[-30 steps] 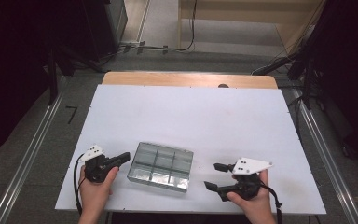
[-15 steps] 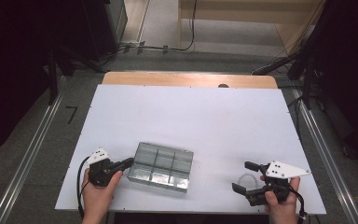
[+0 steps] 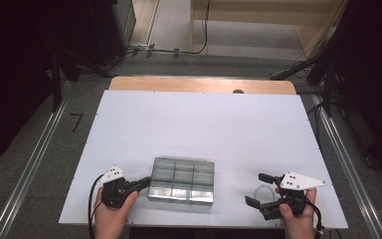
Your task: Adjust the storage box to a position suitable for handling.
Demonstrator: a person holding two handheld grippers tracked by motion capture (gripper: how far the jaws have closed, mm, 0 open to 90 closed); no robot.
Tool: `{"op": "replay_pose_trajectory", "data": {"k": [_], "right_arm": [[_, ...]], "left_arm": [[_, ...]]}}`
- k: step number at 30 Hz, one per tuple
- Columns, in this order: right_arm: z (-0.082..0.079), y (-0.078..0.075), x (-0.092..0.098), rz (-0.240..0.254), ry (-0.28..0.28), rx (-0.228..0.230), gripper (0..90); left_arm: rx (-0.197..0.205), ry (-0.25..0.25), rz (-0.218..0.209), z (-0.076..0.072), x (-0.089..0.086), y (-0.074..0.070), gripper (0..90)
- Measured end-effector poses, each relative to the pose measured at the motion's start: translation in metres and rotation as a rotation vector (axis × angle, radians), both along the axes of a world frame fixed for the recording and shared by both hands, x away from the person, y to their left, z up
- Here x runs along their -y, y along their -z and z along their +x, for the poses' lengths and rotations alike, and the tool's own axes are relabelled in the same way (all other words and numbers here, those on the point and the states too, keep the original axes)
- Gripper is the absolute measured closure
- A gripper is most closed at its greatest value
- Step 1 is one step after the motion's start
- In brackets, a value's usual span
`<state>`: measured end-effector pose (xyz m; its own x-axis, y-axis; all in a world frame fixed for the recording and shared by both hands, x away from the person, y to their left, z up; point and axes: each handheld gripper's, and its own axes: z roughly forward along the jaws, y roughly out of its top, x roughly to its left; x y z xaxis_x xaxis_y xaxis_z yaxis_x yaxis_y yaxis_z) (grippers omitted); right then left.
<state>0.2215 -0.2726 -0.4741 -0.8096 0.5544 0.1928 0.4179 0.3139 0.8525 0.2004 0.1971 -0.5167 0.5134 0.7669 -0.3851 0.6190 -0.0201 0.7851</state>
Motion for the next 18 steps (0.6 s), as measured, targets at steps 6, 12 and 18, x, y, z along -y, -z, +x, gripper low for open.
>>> {"op": "replay_pose_trajectory", "data": {"k": [6, 12, 18], "right_arm": [[0.003, 0.002, -0.003, -0.010, -0.030, -0.016, 12.5], [0.004, 0.005, -0.008, -0.036, -0.070, -0.025, 23.9], [0.006, 0.006, -0.008, -0.041, -0.104, -0.044, 36.1]], "left_arm": [[0.002, 0.017, 0.006, -0.003, 0.011, 0.000, 90.0], [0.002, 0.028, 0.005, -0.003, 0.022, 0.000, 90.0], [0.009, 0.032, 0.011, -0.002, 0.031, 0.000, 90.0]]}}
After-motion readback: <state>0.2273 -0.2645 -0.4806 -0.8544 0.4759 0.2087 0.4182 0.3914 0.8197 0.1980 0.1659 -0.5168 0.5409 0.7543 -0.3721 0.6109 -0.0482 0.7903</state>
